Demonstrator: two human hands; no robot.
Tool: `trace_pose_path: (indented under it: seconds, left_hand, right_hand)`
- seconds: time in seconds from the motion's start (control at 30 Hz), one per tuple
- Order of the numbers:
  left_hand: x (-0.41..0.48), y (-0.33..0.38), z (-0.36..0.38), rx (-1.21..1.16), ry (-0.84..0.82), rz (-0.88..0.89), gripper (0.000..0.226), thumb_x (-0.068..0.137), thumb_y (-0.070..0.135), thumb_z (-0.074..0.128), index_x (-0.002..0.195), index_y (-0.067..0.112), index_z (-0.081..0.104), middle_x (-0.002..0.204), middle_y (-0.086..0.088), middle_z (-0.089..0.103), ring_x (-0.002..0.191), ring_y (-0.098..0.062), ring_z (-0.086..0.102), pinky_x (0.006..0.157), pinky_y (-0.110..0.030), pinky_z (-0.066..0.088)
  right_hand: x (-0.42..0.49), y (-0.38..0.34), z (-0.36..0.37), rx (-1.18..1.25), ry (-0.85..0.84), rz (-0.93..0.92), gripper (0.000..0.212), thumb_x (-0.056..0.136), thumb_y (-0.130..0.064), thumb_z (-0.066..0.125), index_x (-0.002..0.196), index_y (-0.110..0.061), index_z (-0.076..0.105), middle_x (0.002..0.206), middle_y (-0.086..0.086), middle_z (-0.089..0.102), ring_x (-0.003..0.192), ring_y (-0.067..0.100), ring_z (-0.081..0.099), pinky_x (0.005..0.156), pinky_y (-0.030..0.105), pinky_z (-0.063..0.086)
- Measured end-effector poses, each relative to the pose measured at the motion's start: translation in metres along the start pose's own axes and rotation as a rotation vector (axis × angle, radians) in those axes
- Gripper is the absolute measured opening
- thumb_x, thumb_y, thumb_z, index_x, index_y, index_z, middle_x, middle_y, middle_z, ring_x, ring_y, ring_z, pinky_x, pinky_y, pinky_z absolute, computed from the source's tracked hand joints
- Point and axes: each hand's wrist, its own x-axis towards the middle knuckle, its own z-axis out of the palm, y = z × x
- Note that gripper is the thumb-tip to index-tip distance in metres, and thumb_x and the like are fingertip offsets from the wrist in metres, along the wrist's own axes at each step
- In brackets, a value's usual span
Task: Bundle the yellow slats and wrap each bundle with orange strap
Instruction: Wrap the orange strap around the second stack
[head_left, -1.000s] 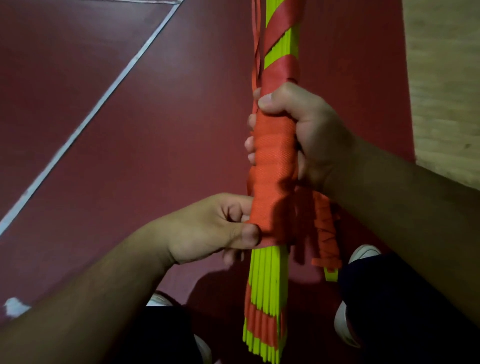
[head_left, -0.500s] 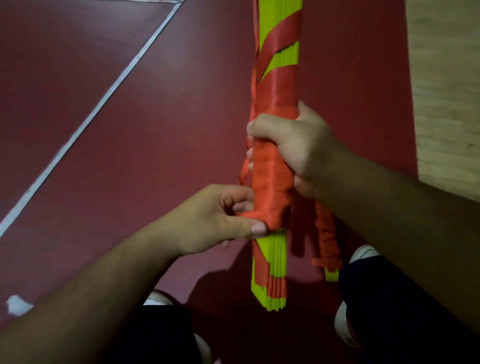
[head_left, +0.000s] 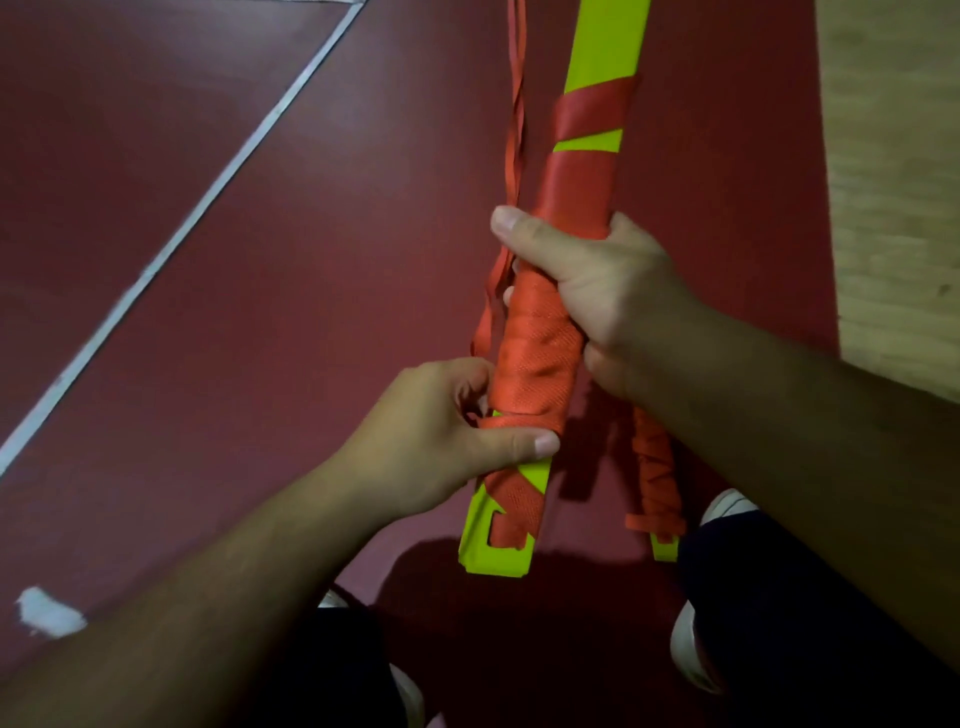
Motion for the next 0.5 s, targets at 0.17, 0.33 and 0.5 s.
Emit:
trace_pose_path:
  seconds: [0.17,0.33,0.5]
  left_hand:
    - [0.001,0.005,-0.018,-0.235,-0.314,0.041,0.03,0.078,0.013,0.084,0.082,-0.002,0.058,0.064,-0.002,0.054,0.049,-0.002,0.046,0.046,-0.015,0.038]
    - [0.001,-0.005,-0.031,-0.353,-0.388,0.033,0.029,0.064,0.049,0.085,0.085,0.031,0.075,0.071,0.014,0.067,0.056,0.001,0.056,0.046,-0.014,0.044]
    - [0.003,-0.005,-0.034,-0.309,-0.334,0.035,0.037,0.062,0.053,0.085,0.088,0.028,0.074,0.077,0.011,0.07,0.056,0.0,0.056,0.046,-0.014,0.045]
  right_hand:
    - [-0.004,-0.009,-0.002,0.053,-0.069,0.046,0.02,0.078,-0.013,0.078,0.091,-0.006,0.063,0.067,0.01,0.061,0.051,0.021,0.059,0.053,0.035,0.052]
    - [-0.009,-0.012,-0.004,0.147,-0.217,0.1,0.013,0.085,-0.019,0.069,0.087,-0.008,0.062,0.071,0.01,0.06,0.058,0.022,0.062,0.06,0.037,0.05]
    - [-0.008,-0.013,-0.003,0.193,-0.3,0.074,0.012,0.085,-0.021,0.065,0.08,-0.011,0.059,0.07,0.006,0.059,0.059,0.02,0.062,0.06,0.035,0.049]
